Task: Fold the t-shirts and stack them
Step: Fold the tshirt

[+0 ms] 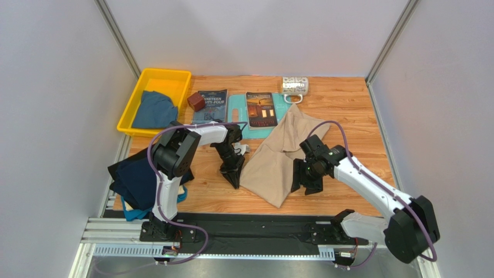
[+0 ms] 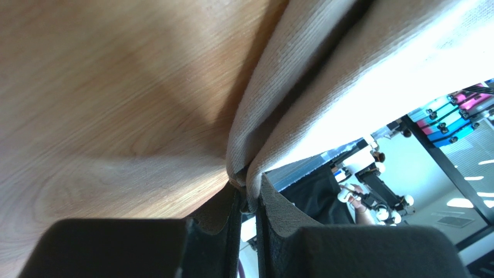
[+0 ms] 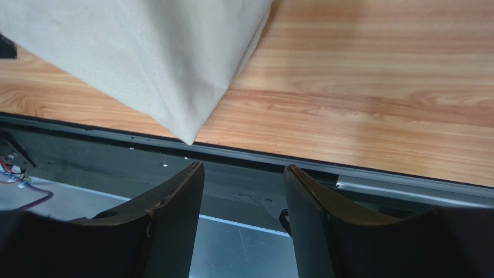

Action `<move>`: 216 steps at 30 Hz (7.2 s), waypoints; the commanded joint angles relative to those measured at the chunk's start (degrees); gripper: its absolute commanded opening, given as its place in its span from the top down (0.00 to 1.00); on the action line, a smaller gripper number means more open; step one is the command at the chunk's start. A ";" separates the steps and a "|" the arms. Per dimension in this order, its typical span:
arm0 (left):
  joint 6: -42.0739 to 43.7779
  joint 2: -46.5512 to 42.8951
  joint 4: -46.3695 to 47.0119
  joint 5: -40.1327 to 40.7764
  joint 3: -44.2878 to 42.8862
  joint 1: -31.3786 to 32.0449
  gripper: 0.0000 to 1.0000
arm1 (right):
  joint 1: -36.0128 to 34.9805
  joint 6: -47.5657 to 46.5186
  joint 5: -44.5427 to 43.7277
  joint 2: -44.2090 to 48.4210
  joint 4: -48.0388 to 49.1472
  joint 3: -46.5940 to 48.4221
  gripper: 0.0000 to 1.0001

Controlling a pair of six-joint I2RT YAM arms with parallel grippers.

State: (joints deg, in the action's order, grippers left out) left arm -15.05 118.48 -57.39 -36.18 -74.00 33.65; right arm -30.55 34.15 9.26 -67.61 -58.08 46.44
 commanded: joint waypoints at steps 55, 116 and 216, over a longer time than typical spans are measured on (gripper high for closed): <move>-0.51 -0.53 0.17 0.06 -1.94 -0.07 0.88 | -8.57 11.02 6.66 -6.04 37.71 -27.63 0.60; -13.69 19.76 27.49 -1.69 -61.17 2.82 1.00 | 18.68 -11.20 -11.00 -10.08 12.47 18.95 1.00; -30.30 31.55 49.12 -9.78 -47.38 7.57 0.94 | 31.86 -15.52 -14.10 -60.53 14.67 60.61 0.87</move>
State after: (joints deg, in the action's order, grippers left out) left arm -45.32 150.30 -8.56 -45.41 -121.38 41.21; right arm -0.23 19.59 -3.18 -126.10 -44.56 102.74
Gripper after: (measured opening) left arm 0.064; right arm 0.136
